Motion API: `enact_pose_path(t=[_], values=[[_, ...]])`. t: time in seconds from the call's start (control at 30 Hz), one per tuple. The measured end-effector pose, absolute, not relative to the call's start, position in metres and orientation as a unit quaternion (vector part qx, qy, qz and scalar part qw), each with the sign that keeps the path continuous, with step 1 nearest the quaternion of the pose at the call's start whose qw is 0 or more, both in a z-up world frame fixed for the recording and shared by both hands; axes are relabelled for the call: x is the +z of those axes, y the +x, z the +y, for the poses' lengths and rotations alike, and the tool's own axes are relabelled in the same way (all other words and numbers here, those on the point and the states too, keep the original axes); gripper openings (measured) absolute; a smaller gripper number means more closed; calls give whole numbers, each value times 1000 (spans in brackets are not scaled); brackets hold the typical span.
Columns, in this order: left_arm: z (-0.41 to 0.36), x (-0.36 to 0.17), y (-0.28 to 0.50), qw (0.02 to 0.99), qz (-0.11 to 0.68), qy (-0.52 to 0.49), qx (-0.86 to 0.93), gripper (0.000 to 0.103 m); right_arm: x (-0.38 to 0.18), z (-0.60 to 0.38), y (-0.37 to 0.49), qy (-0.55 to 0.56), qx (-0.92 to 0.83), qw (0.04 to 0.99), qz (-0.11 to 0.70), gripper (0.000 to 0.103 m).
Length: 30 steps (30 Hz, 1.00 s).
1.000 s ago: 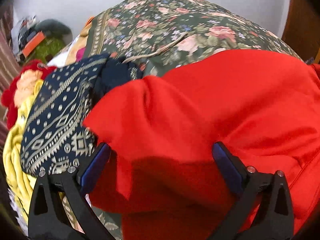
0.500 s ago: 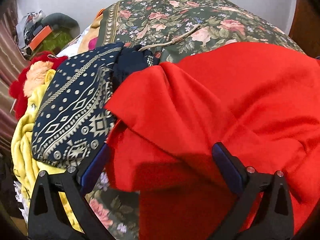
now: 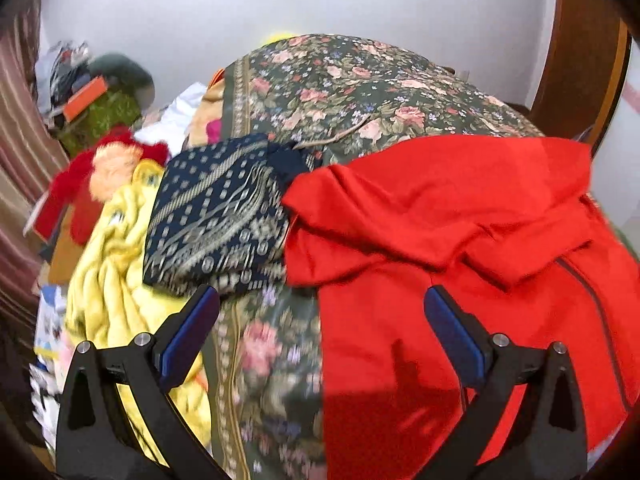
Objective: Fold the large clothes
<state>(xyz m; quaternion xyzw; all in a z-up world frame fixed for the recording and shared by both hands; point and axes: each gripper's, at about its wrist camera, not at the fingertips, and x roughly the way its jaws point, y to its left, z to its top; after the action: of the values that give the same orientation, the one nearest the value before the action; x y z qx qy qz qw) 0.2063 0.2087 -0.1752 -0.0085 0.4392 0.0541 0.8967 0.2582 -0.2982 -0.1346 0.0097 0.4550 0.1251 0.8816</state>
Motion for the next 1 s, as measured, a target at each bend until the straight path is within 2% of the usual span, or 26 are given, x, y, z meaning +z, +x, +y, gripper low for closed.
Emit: enact_pose_path(t=[0.13,0.37,0.53,0.73,0.8,0.87,0.9,0.93,0.97,1.0], values=[[225,-189,173,884,461,-50,53,103,-151,-294,220,-6,130,873,470,97],[238,-244,127,842,519,-141,41,103,-198,-312,178,38,115,849,514,97],[235,-273,106,815,544,-196,22,103,-213,-328,156,82,109,841,523,97],[216,-291,89,800,559,-217,11,103,-220,-328,144,96,120,837,524,96],[213,-290,85,805,551,-217,13,103,-224,-323,142,100,133,834,526,89],[213,-290,82,804,547,-232,14,101,-230,-315,140,100,147,827,533,75],[213,-290,80,804,545,-237,15,99,-231,-312,139,100,150,828,532,73],[212,-289,78,805,543,-238,13,94,-231,-310,138,99,153,830,527,70],[212,-288,77,807,540,-238,11,91,-231,-307,138,101,156,831,524,63],[210,-286,75,809,537,-238,6,82,-230,-306,138,105,162,830,523,58]])
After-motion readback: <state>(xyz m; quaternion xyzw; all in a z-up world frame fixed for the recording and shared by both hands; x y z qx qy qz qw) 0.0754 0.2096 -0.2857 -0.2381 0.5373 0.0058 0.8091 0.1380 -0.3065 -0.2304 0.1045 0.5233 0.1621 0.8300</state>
